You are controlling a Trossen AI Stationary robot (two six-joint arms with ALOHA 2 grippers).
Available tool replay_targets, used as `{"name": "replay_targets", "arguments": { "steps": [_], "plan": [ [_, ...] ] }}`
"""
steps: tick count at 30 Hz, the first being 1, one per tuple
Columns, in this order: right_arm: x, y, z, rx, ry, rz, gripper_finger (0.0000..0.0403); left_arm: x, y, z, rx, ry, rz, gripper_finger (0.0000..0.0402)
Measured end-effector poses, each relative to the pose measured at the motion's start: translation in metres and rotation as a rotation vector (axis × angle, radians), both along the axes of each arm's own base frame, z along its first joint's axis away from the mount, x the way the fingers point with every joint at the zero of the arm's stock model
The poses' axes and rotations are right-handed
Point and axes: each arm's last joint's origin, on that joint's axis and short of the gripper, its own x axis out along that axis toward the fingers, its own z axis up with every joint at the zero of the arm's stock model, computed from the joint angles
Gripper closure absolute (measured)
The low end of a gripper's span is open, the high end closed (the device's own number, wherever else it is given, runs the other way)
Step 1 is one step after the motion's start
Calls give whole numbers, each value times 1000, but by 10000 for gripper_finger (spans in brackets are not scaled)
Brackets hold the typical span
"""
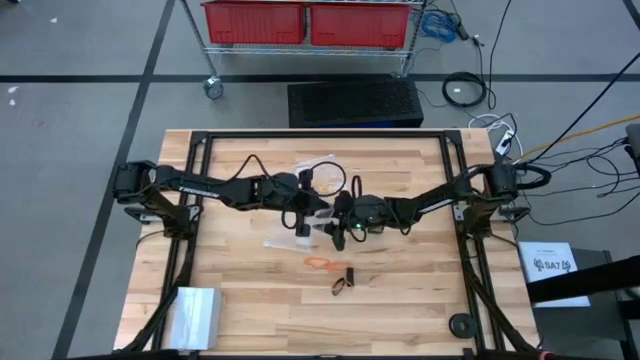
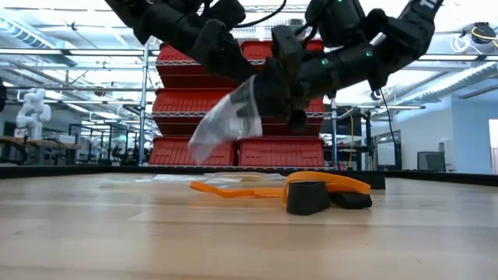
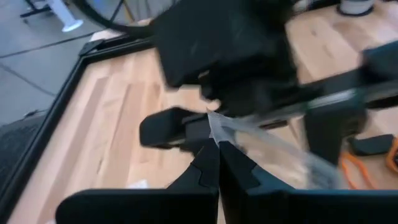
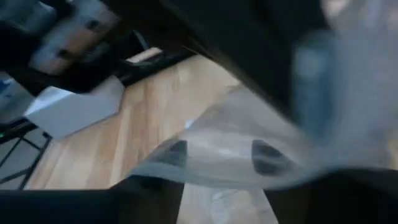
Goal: Sort rubber bands
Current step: Open the zip bag
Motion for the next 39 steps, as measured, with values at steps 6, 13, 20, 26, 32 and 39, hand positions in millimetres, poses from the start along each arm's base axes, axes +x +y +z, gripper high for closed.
{"name": "replay_targets", "arguments": {
  "steps": [6, 13, 20, 26, 32, 39],
  "plan": [
    [-12, 3, 18, -42, 68, 27, 260, 3, 2, 9, 19, 19, 44, 401],
    [-18, -7, 24, -92, 100, -66, 392, 4, 1, 11, -56, -15, 78, 401],
    [-26, -10, 21, -134, 216, -69, 402, 5, -3, 13, -73, -40, 73, 402],
    [-44, -3, 36, -99, 284, -5, 402, 3, -3, 7, -74, -19, 75, 401],
    [-73, 0, 65, -89, 319, -17, 391, 3, -4, 7, -92, -26, 35, 402],
    [-74, -10, 67, -142, 319, -54, 308, 4, -5, 9, -96, -48, 21, 402]
  ]
}}
